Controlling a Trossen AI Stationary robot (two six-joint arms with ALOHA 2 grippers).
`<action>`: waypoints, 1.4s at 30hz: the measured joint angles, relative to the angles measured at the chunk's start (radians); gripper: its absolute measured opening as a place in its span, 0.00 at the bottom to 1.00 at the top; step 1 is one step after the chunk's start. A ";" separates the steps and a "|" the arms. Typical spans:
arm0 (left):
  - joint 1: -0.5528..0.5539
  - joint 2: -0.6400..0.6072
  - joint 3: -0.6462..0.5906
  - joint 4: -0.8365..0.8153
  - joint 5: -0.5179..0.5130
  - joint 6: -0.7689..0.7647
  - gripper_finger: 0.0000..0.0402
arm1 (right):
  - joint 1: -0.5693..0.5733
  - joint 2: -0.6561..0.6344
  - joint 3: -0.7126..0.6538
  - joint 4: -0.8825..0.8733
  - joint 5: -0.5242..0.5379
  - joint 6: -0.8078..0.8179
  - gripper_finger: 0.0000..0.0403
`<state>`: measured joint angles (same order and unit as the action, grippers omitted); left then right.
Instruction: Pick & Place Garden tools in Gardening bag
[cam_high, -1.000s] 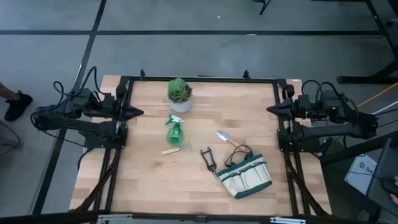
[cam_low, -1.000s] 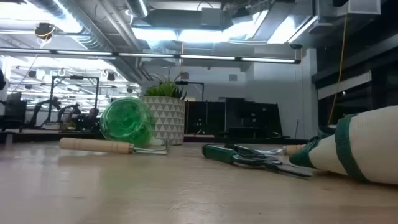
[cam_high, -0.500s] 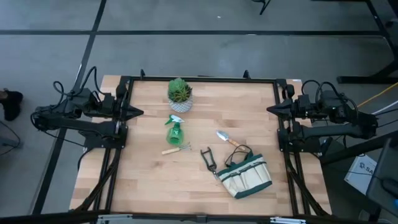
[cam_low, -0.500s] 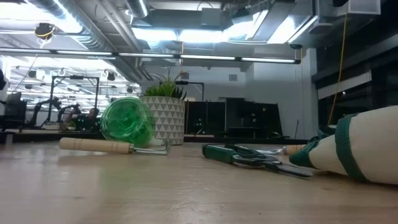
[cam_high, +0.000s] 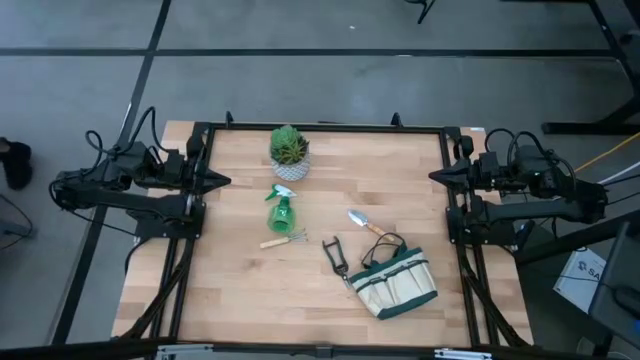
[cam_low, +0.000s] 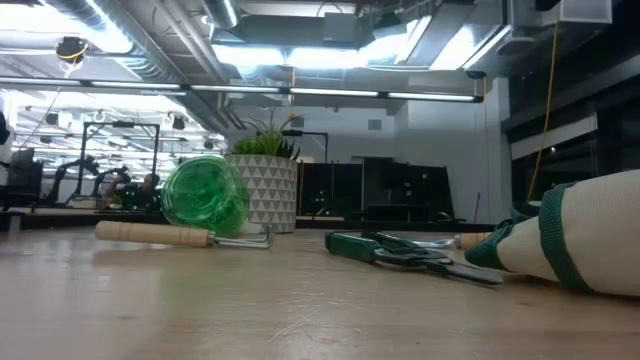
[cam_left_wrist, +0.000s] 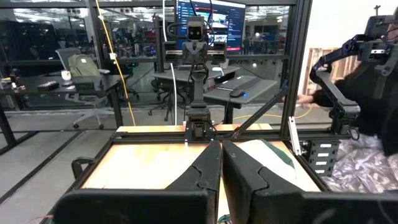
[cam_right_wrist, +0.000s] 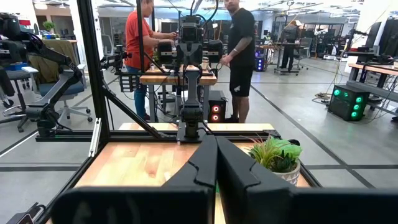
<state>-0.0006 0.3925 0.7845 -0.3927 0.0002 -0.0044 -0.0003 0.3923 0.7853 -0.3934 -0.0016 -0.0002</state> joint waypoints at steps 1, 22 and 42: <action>0.000 0.000 0.000 0.000 0.000 0.000 0.03 | 0.000 0.000 0.000 0.000 0.000 0.000 0.02; 0.000 0.000 0.000 0.000 0.000 0.000 0.02 | 0.000 0.000 0.000 0.000 0.000 0.000 0.02; 0.000 0.000 0.000 0.000 0.000 0.000 0.03 | 0.000 0.000 0.000 0.000 0.000 0.000 0.02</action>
<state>-0.0002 0.3926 0.7845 -0.3927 0.0002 -0.0044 -0.0005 0.3923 0.7853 -0.3934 -0.0016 -0.0002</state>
